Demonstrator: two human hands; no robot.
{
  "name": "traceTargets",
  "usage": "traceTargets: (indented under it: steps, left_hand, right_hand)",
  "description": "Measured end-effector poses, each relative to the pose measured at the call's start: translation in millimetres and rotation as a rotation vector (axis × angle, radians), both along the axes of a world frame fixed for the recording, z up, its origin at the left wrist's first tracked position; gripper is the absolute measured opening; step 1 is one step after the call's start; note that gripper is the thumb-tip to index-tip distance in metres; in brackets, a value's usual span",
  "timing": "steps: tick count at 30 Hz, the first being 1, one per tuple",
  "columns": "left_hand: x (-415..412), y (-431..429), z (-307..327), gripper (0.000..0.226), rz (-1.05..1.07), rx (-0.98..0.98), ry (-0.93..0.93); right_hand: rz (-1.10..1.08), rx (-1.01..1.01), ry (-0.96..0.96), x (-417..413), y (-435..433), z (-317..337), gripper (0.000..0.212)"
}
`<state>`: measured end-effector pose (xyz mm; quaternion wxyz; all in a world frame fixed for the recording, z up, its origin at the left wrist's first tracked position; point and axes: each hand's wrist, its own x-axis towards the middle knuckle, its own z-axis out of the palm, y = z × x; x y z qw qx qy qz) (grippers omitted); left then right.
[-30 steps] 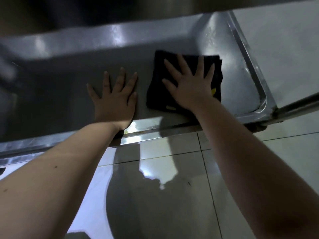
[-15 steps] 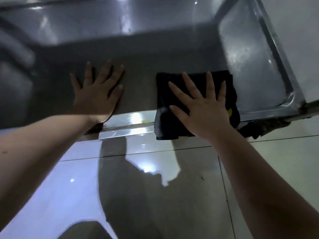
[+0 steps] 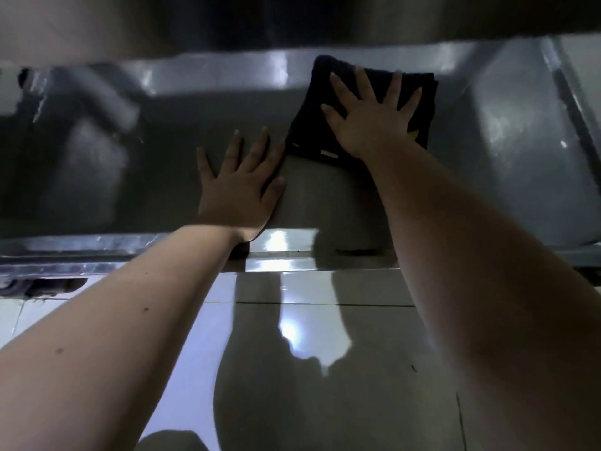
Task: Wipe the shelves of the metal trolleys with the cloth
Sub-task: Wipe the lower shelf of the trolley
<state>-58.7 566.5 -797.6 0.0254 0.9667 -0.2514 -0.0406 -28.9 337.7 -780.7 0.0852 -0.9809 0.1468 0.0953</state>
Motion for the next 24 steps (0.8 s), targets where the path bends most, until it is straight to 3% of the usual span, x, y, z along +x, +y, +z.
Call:
traceTargets:
  steps: [6, 10, 14, 17, 19, 24]
  left_hand:
    - [-1.9, -3.9, -1.4, 0.055, 0.023, -0.023, -0.020]
    - [-0.7, -1.0, 2.4, 0.055, 0.012, -0.046, 0.011]
    - [1.7, 15.8, 17.9, 0.052, -0.045, -0.135, 0.106]
    - [5.5, 58.6, 23.4, 0.052, -0.139, 0.057, 0.011]
    - [5.1, 84.2, 20.5, 0.053, -0.094, 0.141, 0.042]
    - [1.3, 96.3, 11.0, 0.060, -0.028, 0.075, 0.066]
  right_hand:
    - [0.118, -0.024, -0.003, -131.9, 30.0, 1.3, 0.061]
    - [0.106, -0.029, 0.057, -179.5, -5.4, 5.6, 0.060]
    - [-0.016, -0.084, 0.130, -194.0, -53.3, 11.9, 0.062]
    - [-0.064, -0.084, 0.198, -192.2, -53.1, 14.5, 0.063]
    - [-0.080, -0.091, 0.220, -181.3, -35.0, 16.5, 0.063]
    - [0.143, -0.062, 0.124, -136.2, 92.4, 9.8, 0.064]
